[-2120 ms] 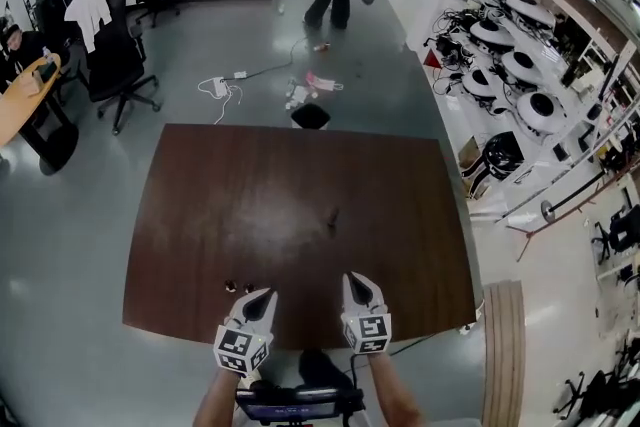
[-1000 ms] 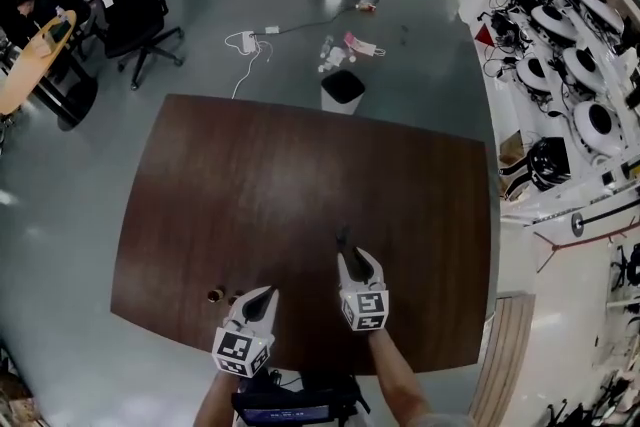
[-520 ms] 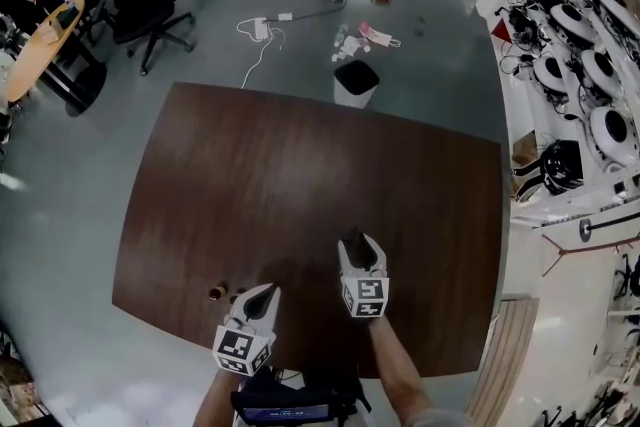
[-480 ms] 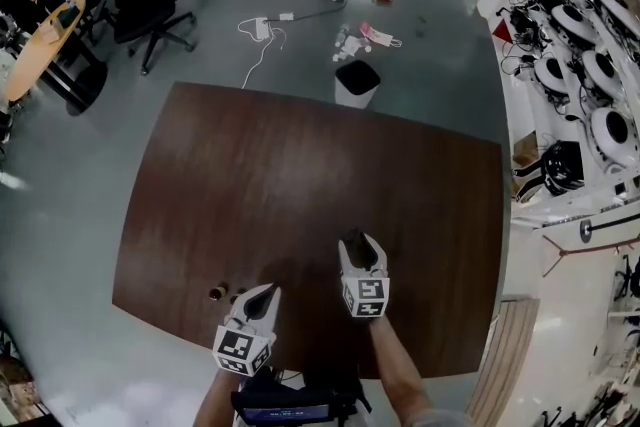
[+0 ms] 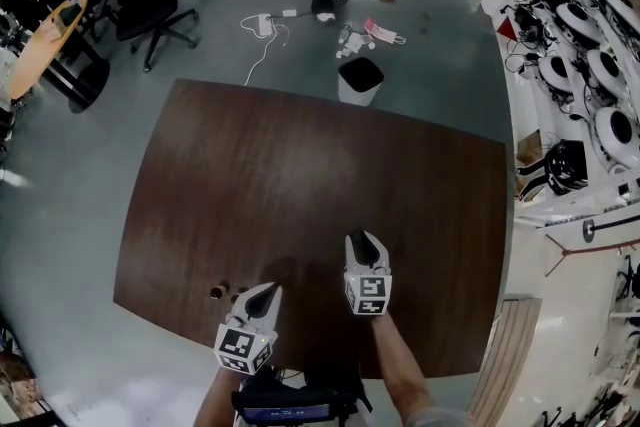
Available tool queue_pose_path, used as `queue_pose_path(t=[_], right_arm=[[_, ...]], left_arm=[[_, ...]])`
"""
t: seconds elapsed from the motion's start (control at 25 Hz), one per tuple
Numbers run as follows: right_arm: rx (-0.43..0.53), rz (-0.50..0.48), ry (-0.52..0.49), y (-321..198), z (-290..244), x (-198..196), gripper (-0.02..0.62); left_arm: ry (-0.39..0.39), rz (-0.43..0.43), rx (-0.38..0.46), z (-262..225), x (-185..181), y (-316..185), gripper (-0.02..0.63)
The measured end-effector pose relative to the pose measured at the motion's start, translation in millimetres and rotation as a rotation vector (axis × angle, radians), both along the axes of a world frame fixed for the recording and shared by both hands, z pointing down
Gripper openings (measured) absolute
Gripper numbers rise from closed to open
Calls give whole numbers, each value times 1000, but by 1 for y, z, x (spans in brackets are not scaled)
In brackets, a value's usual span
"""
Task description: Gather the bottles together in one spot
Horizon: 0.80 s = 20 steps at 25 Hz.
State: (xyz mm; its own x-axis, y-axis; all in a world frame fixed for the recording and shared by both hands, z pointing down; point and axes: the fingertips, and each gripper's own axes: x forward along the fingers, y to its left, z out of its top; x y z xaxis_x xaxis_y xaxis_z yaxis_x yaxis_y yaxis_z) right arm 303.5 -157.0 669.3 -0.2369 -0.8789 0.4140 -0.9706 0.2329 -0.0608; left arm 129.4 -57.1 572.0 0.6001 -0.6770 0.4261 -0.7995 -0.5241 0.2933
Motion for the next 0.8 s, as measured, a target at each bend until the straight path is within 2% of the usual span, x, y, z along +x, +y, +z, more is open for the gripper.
queue_pose_path(t=[0.32, 0.8], right_arm=[[13, -13, 2, 2, 0, 3, 106], [69, -40, 22, 24, -29, -5, 106]], left_arm=[[0, -6, 2, 0, -3, 4, 2], [17, 6, 30, -11, -8, 16, 2]])
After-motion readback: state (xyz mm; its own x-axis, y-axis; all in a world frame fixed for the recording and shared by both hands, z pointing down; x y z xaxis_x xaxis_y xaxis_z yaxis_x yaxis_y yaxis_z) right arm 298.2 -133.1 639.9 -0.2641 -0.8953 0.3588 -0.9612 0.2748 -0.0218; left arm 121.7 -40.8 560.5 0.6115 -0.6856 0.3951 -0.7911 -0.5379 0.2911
